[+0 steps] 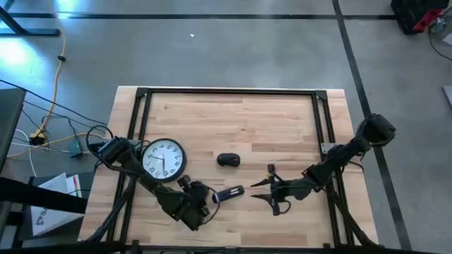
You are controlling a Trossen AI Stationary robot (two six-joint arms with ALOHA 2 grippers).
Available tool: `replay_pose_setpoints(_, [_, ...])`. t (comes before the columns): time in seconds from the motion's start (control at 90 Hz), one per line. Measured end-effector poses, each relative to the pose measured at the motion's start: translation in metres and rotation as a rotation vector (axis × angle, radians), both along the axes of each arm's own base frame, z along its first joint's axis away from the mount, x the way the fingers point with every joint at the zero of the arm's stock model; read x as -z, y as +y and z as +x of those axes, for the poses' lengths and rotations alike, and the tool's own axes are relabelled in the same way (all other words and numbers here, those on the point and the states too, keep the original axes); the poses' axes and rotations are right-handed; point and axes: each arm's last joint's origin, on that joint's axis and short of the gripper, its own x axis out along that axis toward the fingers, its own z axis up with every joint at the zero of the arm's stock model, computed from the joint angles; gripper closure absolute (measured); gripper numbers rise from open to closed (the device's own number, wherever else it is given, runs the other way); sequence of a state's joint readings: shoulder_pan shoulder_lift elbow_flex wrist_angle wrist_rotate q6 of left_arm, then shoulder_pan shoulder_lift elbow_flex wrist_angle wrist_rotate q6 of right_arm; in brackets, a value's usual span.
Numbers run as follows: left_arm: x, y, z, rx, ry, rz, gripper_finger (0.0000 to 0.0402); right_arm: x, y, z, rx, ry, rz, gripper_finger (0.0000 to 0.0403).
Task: Insert battery
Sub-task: Close the black remote battery compartment
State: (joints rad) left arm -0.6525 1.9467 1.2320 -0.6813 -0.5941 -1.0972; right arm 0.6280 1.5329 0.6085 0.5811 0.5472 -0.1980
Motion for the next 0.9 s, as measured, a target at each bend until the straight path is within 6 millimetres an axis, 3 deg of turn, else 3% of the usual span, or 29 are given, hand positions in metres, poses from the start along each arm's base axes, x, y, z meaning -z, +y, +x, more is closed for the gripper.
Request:
replay_pose_setpoints(0.2, [-0.026, 0.015, 0.036, 0.196, -0.025, -0.096, 0.0234, 0.016, 0.025, 0.043, -0.052, 0.044, -0.34, 0.0273])
replay_pose_setpoints(0.344, [-0.054, 0.024, 0.051, 0.322, -0.089, -0.138, 0.0234, 0.026, 0.041, 0.062, -0.003, 0.085, -0.558, 0.0273])
replay_pose_setpoints(0.522, [-0.082, 0.031, 0.053, 0.413, -0.165, -0.162, 0.0234, 0.028, 0.046, 0.071, 0.038, 0.085, -0.625, 0.0273])
replay_pose_setpoints(0.9, [-0.087, 0.035, 0.062, 0.484, -0.221, -0.203, 0.0234, 0.026, 0.047, 0.071, 0.036, 0.066, -0.656, 0.0272])
